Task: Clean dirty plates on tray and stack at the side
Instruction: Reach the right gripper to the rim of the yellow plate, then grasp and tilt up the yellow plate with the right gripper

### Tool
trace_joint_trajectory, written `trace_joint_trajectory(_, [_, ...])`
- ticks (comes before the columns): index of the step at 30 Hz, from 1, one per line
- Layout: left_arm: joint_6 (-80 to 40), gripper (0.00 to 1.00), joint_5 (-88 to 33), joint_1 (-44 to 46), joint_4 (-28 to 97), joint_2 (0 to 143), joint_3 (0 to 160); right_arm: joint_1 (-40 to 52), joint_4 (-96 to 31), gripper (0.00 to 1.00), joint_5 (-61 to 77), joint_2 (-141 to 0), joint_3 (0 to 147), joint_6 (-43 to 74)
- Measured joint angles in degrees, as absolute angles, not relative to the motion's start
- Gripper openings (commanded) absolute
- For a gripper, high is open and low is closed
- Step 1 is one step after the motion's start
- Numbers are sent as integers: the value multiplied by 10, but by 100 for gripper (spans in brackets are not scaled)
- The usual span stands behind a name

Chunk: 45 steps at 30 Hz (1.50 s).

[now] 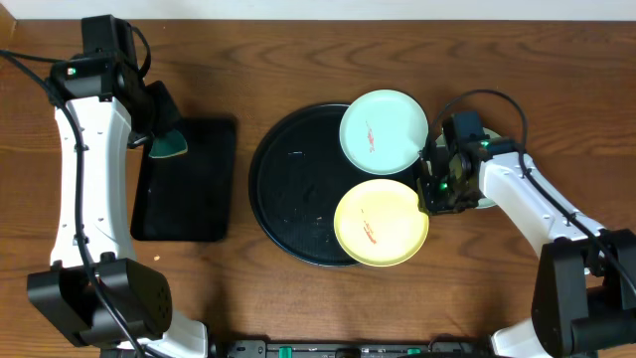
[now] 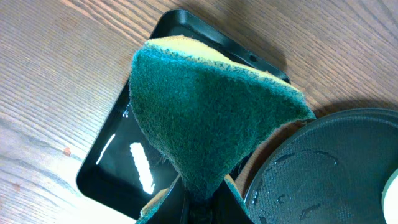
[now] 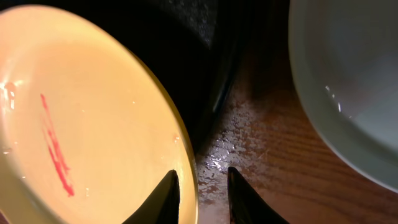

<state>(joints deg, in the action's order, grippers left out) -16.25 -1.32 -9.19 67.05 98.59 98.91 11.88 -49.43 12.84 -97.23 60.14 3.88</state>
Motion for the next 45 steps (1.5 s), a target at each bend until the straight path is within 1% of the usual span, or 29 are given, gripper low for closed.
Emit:
trace_joint_trajectory(2, [-163, 8, -13, -92, 670, 986, 989, 119, -493, 18, 128, -972, 592, 41])
trace_joint_trajectory(4, [-163, 7, -13, -92, 670, 986, 989, 119, -490, 9, 126, -972, 586, 45])
trace_joint_trajectory(7, [-163, 7, -13, -92, 670, 986, 989, 119, -480, 1, 125, -972, 584, 57])
trace_joint_trajectory(13, [-163, 7, -13, -92, 670, 986, 989, 128, -469, 1, 139, -972, 584, 66])
trace_joint_trajectory(18, [-163, 7, -13, -92, 670, 986, 989, 180, -411, 1, 170, -972, 583, 94])
trace_joint_trajectory(22, [-163, 8, -13, -89, 670, 986, 989, 232, -342, 1, 166, -972, 583, 161])
trace_joint_trajectory(27, [-163, 7, -13, -77, 670, 986, 989, 284, -256, 1, 119, -975, 583, 251])
trace_joint_trajectory(32, [-163, 8, -13, -60, 670, 986, 989, 318, -220, 1, 97, -1002, 583, 304])
trace_joint_trajectory(36, [-165, 8, -13, -37, 670, 986, 989, 334, -208, 1, 90, -1034, 583, 331])
trace_joint_trajectory(45, [-183, 7, -13, 20, 676, 986, 987, 327, -205, 1, 96, -1053, 583, 362])
